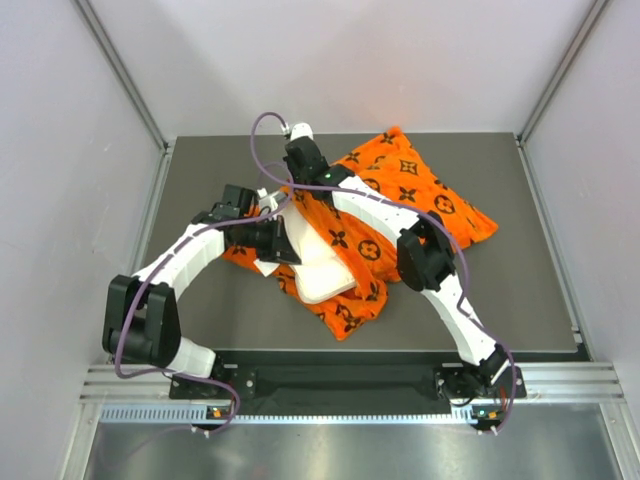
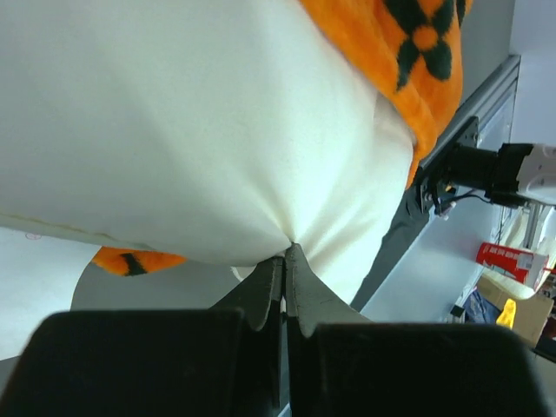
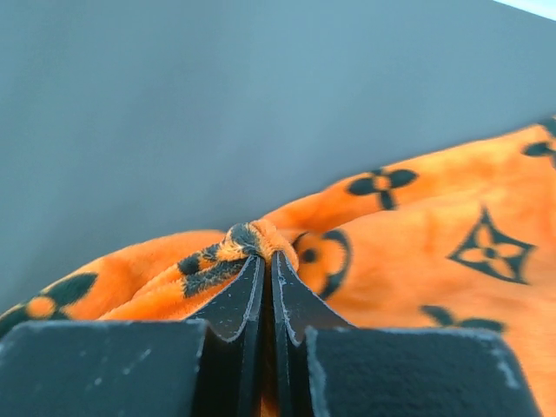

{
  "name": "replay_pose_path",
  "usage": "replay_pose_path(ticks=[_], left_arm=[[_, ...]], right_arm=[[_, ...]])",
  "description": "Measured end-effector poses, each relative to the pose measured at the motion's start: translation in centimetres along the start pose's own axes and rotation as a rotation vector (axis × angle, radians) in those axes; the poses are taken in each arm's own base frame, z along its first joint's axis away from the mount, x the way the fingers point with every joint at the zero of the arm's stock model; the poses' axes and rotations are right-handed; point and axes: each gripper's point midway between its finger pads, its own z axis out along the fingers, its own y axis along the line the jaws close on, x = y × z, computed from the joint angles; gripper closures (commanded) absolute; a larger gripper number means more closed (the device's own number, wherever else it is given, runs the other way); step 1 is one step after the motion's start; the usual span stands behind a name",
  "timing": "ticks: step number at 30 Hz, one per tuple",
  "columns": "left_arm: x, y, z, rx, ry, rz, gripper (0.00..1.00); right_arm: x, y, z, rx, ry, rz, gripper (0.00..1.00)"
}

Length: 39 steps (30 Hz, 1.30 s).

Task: Remove the pillowcase from the pillow

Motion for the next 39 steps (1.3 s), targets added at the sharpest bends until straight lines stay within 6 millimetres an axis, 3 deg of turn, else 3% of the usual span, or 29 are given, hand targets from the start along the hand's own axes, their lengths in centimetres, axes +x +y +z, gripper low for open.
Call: replay_pose_path(ticks=[9, 14, 18, 21, 22, 24, 25, 28, 35, 39], left_arm=[[1.4, -1.5, -1.2, 0.024, 0.031, 0.021, 1.00], [0.5, -2.3, -1.8, 0.028, 0.019, 0.019, 1.00], [-0.5, -3.1, -2.2, 0.036, -0.004, 0.027, 1.00], [-1.0, -3.4, -2.2, 0.039, -0.016, 0.022, 1.00], [-1.4, -3.5, -2.1, 0.042, -0.018, 0.015, 1.00], [-2.2, -3.7, -1.8, 0.053, -0.022, -0.001, 1.00], [-2.6, -3.8, -1.6, 0.058, -0.023, -0.009, 1.00], [-4.4, -4.0, -0.8, 0.072, -0.029, -0.023, 1.00], [-9.7, -4.4, 0.4, 0.091, -0.095, 0.033, 1.00], [-10.9, -3.7, 1.2, 0.074, -0.104, 0.030, 1.00]], right_arm=[[1.2, -4.9, 1.1, 0.163, 0.028, 0.018, 1.00], [1.7, -7.0, 1.4, 0.218, 0.039, 0.020, 1.00], [4.0, -8.4, 2.0, 0.237, 0.087, 0.014, 0.99], [6.0, -8.5, 2.7, 0.180, 0.127, 0.015, 0.68], [6.3, -8.5, 2.7, 0.162, 0.136, 0.017, 0.46], [6.4, -8.6, 2.4, 0.135, 0.140, 0.013, 0.28], [6.3, -8.6, 2.0, 0.122, 0.140, 0.003, 0.15], [4.5, -9.1, -0.1, 0.107, 0.119, -0.031, 0.06], [-2.5, -10.8, -8.0, 0.117, -0.011, -0.068, 0.04], [-4.9, -11.6, -12.4, 0.120, -0.082, -0.066, 0.04]])
